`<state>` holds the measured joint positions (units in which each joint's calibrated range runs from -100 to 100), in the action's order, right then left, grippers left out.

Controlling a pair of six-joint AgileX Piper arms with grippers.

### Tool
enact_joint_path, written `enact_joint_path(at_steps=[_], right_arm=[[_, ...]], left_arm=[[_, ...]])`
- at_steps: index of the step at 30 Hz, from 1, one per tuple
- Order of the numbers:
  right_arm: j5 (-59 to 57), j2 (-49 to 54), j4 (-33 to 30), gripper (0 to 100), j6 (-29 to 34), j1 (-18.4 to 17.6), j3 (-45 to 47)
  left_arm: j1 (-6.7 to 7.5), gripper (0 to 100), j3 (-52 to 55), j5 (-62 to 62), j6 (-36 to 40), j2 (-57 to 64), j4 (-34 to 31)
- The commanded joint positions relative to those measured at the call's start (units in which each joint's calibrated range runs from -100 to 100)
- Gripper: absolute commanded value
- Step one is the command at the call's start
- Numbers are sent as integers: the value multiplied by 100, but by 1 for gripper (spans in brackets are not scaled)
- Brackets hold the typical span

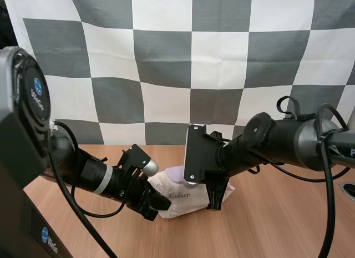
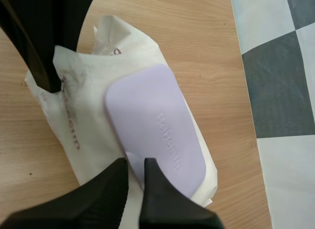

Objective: Open the wet wipes lid

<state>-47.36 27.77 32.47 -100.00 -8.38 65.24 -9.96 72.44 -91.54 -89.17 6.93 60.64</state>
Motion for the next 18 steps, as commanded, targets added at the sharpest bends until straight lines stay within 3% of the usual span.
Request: enact_joint_path(at_steps=[1,18], right_arm=[[4,-3,9,34,0,0,6],[250,-3,13,35,0,0,6]], left_arm=[[-1,0,-1,-15,-1,-1,-8],[-1,0,-1,-247,-1,-1,-8]])
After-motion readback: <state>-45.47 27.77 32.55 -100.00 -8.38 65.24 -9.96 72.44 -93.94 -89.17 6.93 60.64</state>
